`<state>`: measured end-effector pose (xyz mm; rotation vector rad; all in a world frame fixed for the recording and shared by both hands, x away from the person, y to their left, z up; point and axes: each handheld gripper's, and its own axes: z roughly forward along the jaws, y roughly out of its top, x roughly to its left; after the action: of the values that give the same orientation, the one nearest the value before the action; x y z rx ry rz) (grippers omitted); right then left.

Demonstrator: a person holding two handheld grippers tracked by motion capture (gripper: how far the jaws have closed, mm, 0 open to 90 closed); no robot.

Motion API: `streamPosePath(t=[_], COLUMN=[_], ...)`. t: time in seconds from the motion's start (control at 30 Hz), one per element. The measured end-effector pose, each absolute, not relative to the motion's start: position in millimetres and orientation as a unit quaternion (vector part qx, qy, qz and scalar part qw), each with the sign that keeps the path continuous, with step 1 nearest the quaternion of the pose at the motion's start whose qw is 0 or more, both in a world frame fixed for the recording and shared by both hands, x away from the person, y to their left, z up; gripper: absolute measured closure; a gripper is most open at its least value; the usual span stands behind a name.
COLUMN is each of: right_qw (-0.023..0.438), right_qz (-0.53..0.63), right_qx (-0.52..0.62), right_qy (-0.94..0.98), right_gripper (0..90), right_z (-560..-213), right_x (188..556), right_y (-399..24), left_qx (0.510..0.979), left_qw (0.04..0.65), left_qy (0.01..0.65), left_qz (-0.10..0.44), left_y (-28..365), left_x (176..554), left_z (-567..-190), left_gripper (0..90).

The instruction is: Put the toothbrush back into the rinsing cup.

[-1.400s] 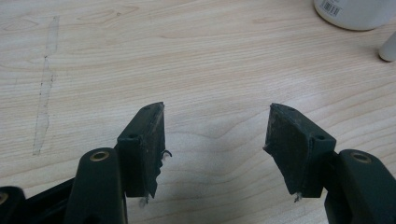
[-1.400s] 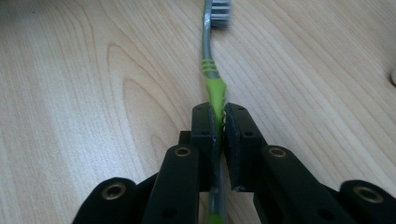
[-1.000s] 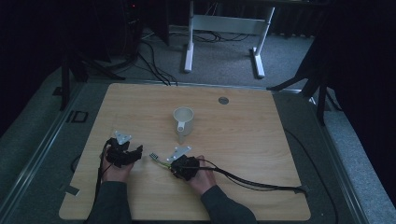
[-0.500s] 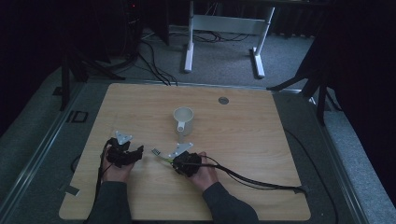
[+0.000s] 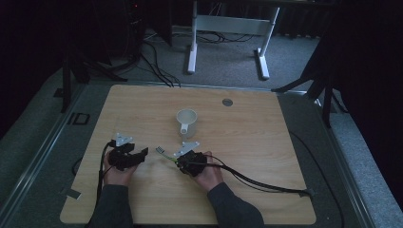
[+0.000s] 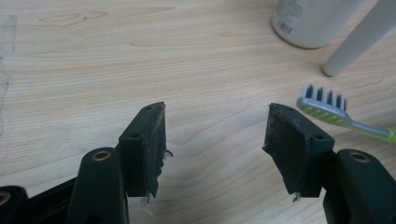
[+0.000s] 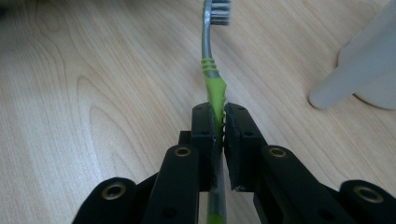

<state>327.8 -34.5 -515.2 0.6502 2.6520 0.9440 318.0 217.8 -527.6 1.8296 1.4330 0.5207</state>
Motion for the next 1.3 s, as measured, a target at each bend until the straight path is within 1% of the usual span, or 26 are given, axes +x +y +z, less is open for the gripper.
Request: streamPosePath(t=[0.53,0.7,1.3], right_qw=[0.133,0.135,0.138], right_qz=[0.337,0.343,0.369], right_qx=[0.226,0.227,0.224], right_qy=[0.904,0.901,0.892], right_gripper=[82.4,82.5,82.4], right_z=[-501,-495,-475], right_x=[335,337,347], right_y=[-41,-43,-53], left_qx=[0.720,0.720,0.733], left_qw=[0.383,0.407,0.419], left_qy=[0.548,0.539,0.515], left_qz=[0.185,0.160,0.149], left_y=[213,210,200], left_x=[318,318,318], left_z=[-527,-524,-519], left_gripper=[39.7,39.8,41.8])
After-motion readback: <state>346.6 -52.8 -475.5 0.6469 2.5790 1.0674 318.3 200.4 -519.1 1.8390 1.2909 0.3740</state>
